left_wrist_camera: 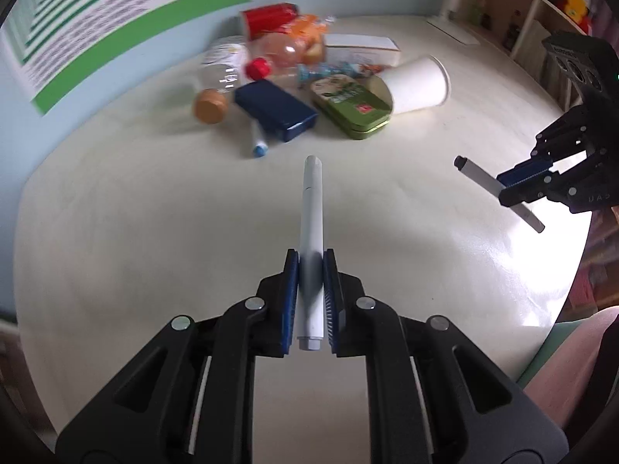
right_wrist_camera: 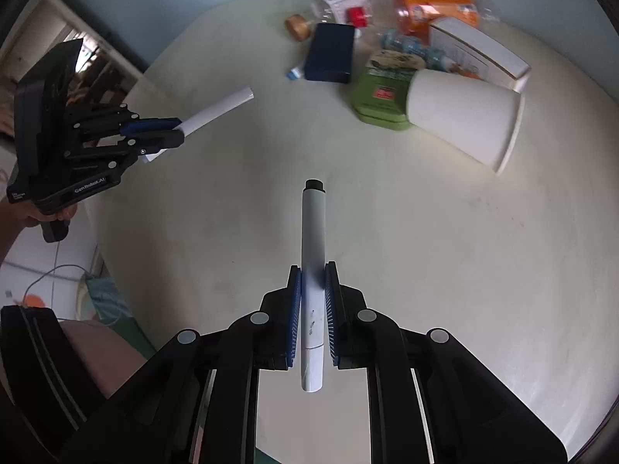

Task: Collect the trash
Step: 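Carry both markers to the teal bin and open both tools to drop them, then move both open tools back over the table toward the remaining trash, then grasp the dark blue case with the left tool while the right tool grasps a white cup, then carry the blue case and white cup over the teal bin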

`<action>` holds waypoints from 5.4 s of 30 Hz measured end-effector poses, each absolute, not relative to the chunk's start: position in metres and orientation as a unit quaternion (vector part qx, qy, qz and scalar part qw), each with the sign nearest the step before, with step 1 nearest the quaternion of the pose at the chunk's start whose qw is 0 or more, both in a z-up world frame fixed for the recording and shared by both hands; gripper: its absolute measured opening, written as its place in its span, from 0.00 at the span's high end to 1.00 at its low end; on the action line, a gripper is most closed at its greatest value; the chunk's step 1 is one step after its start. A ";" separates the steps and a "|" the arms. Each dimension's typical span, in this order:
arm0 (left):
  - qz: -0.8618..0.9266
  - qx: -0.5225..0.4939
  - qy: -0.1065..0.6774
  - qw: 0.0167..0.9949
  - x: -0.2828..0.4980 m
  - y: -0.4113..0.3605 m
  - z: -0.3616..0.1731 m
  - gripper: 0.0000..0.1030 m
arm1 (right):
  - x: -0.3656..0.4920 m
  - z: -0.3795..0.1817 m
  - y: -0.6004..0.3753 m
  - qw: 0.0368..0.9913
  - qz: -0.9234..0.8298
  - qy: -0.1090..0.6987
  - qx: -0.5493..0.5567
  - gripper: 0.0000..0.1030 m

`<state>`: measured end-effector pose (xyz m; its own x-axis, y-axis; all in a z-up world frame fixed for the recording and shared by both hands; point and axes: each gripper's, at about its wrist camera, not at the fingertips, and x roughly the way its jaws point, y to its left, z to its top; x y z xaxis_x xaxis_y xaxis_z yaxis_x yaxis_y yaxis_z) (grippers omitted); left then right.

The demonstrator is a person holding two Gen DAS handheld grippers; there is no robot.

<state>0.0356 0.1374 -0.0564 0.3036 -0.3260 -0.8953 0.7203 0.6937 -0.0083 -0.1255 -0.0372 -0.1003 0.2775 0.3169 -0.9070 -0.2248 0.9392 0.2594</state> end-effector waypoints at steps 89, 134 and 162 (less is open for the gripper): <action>0.034 0.033 0.533 0.845 -0.265 0.449 -0.076 0.11 | -0.221 -0.092 0.254 0.714 0.458 0.507 -0.151 0.25; -0.212 0.162 0.545 0.795 0.178 0.002 -0.111 0.12 | 0.008 -0.139 -0.204 0.805 0.264 0.523 0.096 0.35; -0.202 0.159 0.536 0.804 0.115 0.031 -0.065 0.49 | -0.010 -0.097 -0.191 0.784 0.356 0.498 0.098 0.97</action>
